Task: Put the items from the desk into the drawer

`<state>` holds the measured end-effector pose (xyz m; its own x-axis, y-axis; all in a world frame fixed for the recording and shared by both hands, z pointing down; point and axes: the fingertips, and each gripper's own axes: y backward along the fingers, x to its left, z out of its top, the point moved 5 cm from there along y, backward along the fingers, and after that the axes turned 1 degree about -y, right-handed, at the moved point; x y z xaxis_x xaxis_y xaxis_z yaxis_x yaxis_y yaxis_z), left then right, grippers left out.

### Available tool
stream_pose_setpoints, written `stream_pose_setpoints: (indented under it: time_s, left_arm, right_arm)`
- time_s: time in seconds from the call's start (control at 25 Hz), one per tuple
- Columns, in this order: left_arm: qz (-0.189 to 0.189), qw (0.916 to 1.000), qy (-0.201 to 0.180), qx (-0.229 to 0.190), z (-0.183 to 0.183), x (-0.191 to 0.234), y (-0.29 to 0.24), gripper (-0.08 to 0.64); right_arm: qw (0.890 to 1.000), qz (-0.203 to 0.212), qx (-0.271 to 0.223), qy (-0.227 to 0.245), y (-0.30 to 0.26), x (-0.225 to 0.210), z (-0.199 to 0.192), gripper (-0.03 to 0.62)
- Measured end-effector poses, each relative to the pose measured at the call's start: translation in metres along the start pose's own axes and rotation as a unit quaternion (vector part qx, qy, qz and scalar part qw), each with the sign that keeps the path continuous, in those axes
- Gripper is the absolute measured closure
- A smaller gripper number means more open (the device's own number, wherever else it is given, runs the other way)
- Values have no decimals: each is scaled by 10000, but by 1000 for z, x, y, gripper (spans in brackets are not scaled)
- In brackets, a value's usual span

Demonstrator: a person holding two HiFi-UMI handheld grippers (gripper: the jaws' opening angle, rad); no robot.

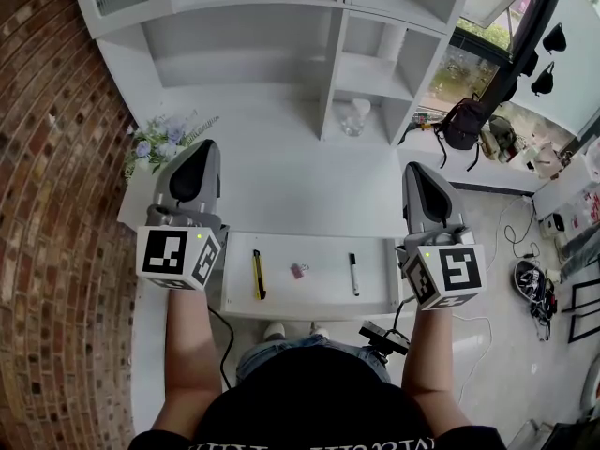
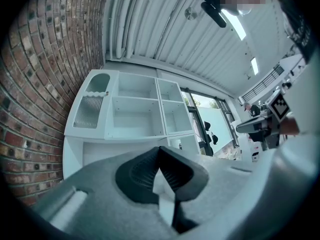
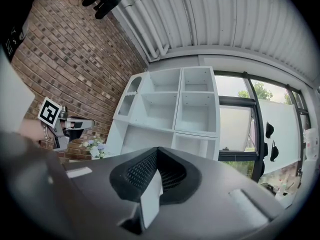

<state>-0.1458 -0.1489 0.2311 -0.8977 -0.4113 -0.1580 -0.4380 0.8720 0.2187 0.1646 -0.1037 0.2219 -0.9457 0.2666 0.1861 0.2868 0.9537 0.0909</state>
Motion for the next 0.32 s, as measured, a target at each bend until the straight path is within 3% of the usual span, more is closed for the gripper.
stream_pose_setpoints:
  time_s: [0.32]
  left_arm:
    - [-3,10000,-8,-12,0,-1,0,561]
  right_arm:
    - [10000,7,-17,-76,0,0,-1,581]
